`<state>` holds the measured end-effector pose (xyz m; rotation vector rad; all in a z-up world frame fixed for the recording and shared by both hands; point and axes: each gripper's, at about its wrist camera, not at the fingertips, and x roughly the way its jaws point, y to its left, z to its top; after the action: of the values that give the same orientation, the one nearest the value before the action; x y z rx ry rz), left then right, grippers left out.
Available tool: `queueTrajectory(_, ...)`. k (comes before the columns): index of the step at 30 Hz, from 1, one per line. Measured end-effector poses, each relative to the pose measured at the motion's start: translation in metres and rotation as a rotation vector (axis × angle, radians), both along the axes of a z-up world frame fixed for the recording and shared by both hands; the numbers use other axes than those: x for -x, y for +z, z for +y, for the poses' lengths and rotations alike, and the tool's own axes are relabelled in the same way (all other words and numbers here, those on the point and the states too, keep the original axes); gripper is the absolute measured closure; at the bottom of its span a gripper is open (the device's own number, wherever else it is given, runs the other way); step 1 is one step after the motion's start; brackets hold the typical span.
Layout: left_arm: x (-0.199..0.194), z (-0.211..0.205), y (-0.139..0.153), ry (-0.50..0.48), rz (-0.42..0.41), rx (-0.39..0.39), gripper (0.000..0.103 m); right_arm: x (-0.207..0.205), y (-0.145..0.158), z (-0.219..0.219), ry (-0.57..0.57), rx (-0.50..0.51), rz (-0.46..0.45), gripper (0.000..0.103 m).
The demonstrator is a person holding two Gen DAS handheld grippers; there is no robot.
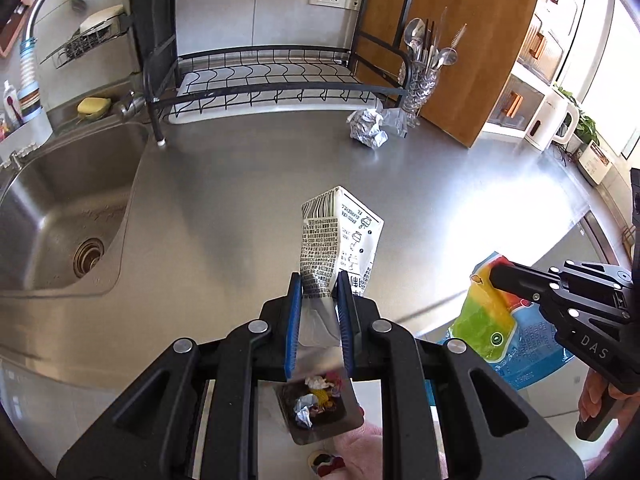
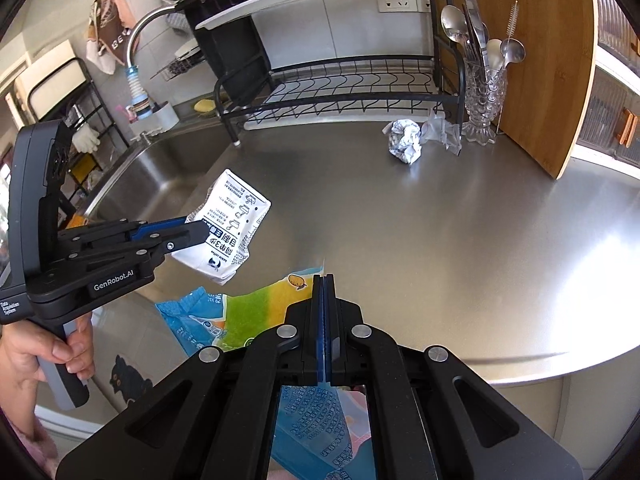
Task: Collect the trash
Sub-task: 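Carry the carton and wrapper over the bin and open both grippers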
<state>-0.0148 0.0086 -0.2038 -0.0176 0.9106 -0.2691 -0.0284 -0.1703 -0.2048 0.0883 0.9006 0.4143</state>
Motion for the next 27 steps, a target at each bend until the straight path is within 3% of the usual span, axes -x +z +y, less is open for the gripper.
queueTrajectory(7, 0.074, 0.02, -0.018, 0.026, 0.044, 0.027, 0.087, 0.063, -0.024, 0.02, 0.033, 0.026, 0.055, 0.102)
queueTrajectory(13, 0.114, 0.03, -0.051, 0.049, 0.105, 0.053, 0.087, 0.099, -0.065, 0.037, 0.065, 0.078, 0.136, 0.102)
queueTrajectory(20, 0.125, 0.033, -0.112, 0.086, 0.202, 0.087, 0.087, 0.115, -0.12, 0.043, 0.07, 0.161, 0.216, 0.102)
queueTrajectory(27, 0.109, 0.028, -0.179, 0.12, 0.277, 0.101, 0.087, 0.102, -0.19, 0.043, 0.068, 0.201, 0.288, 0.102)
